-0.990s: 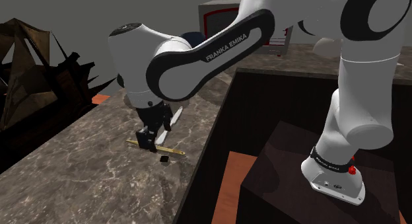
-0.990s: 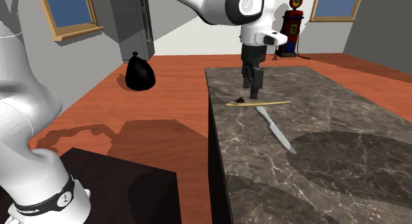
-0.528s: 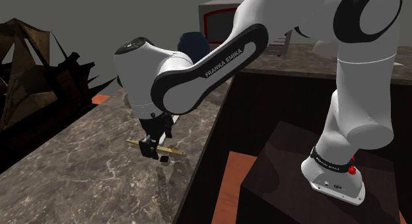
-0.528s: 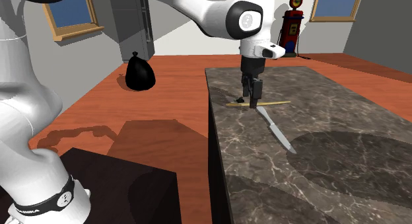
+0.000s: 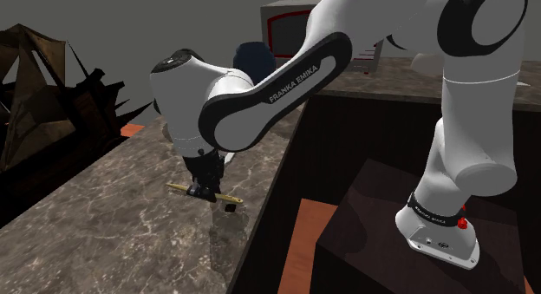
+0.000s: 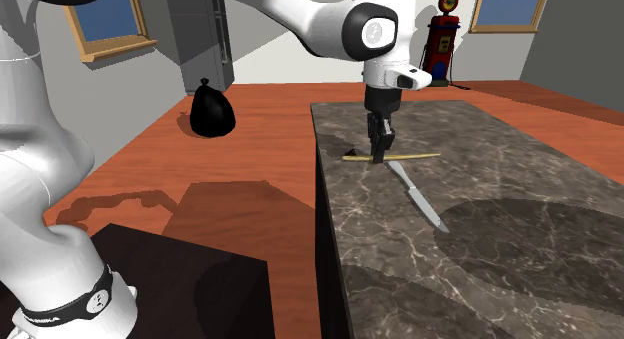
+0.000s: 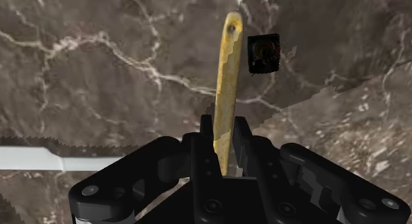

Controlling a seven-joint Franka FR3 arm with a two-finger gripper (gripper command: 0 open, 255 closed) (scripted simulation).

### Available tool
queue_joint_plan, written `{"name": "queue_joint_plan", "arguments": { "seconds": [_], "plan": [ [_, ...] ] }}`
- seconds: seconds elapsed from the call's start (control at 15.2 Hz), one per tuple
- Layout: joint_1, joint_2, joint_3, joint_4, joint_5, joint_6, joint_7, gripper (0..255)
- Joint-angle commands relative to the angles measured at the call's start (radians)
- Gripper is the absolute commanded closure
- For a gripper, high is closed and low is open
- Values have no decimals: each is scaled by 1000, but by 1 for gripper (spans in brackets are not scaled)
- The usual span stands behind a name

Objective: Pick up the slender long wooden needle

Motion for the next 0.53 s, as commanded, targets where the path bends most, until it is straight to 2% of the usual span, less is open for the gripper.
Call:
{"name": "queue_joint_plan", "arguments": {
  "seconds": [0.0,0.13,0.46],
  "plan": [
    [0,0,0,0,0,0,0,255],
    [0,1,-1,-1,-1,2,0,255],
    [-3,-20,5,39,14,-57,-11,255]
  ]
}}
